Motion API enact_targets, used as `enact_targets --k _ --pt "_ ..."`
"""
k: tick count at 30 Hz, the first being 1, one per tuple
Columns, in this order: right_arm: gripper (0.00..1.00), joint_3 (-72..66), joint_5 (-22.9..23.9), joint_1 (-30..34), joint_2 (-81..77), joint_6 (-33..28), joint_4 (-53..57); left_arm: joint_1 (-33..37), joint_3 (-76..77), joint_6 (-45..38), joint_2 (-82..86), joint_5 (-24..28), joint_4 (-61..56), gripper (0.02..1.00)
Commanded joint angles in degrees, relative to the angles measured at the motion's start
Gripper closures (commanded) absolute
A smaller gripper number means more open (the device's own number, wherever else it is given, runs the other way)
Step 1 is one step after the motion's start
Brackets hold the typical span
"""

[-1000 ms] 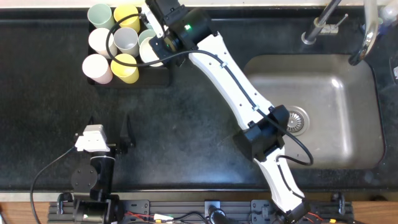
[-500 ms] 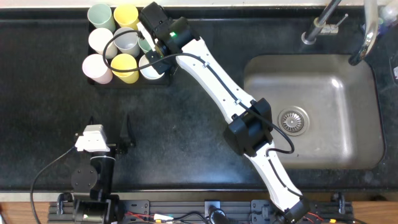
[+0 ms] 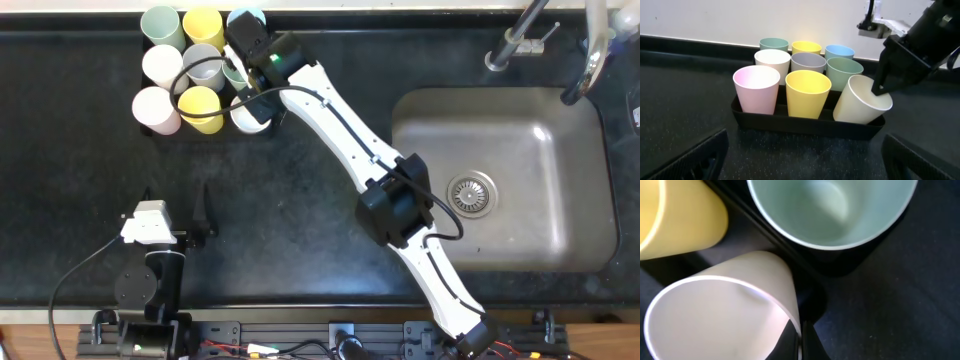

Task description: Store Cups

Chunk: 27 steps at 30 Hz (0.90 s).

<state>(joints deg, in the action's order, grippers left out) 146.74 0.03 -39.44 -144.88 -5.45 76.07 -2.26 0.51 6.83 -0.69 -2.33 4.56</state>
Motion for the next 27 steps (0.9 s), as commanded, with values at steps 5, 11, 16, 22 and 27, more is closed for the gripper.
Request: enact_targets --k 5,11,16,22,27 --pt "0.958 1.0 1.5 -0.5 -1.0 -0.8 0.0 0.0 -0.1 -1.0 0.5 0.2 0.1 0.020" --pt "0.198 1.0 1.5 -0.6 -1.0 -0.7 -0.8 0.0 -0.1 -1.0 0.5 0.2 0.1 0.020" --pt "0.003 1.7 1.5 -0.7 -0.7 -0.7 -1.4 0.0 -0.1 -1.0 0.5 0.2 0.1 0.020" --pt "0.003 5.6 1.8 -0.4 -0.5 -0.7 -1.2 0.0 -0.1 -1.0 0.5 0.2 0.1 0.020" --pt "0.005 12.1 9.2 -0.1 0.5 0.8 -1.0 0.0 -0.1 -1.0 0.5 0.2 0.1 0.020"
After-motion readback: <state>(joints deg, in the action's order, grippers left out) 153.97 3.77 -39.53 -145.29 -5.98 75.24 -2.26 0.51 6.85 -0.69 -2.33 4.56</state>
